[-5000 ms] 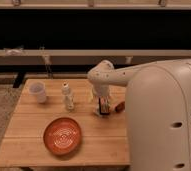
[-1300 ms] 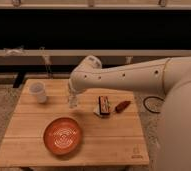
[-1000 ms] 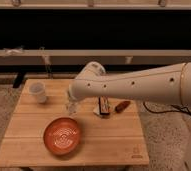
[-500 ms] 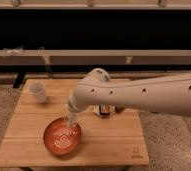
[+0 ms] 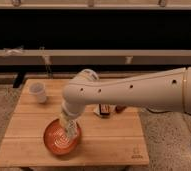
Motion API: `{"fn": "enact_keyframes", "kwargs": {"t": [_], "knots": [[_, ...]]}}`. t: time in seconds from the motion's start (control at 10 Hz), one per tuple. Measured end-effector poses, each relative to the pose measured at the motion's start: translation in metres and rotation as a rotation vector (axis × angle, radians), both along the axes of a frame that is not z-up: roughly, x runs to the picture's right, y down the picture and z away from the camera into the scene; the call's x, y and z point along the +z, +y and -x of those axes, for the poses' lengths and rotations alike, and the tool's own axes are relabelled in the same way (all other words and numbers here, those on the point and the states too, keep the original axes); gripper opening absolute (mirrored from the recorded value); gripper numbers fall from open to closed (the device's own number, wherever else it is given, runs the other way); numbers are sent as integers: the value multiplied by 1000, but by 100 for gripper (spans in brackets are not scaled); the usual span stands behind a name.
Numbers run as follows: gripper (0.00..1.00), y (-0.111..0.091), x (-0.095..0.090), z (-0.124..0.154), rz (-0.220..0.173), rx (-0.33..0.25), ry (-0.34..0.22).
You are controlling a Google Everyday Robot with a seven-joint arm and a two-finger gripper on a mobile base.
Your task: Place the bottle in the ceramic bowl
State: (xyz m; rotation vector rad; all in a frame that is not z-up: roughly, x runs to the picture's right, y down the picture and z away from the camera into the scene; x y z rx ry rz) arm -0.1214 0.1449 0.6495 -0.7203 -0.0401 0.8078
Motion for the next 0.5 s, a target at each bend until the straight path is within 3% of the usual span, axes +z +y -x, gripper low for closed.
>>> {"fn": "enact_keyframes", "kwargs": {"t": [0.1, 0.5], "knots": [[18, 20, 2, 13, 33, -97, -31], [60, 33, 12, 33, 60, -209, -46]]}}
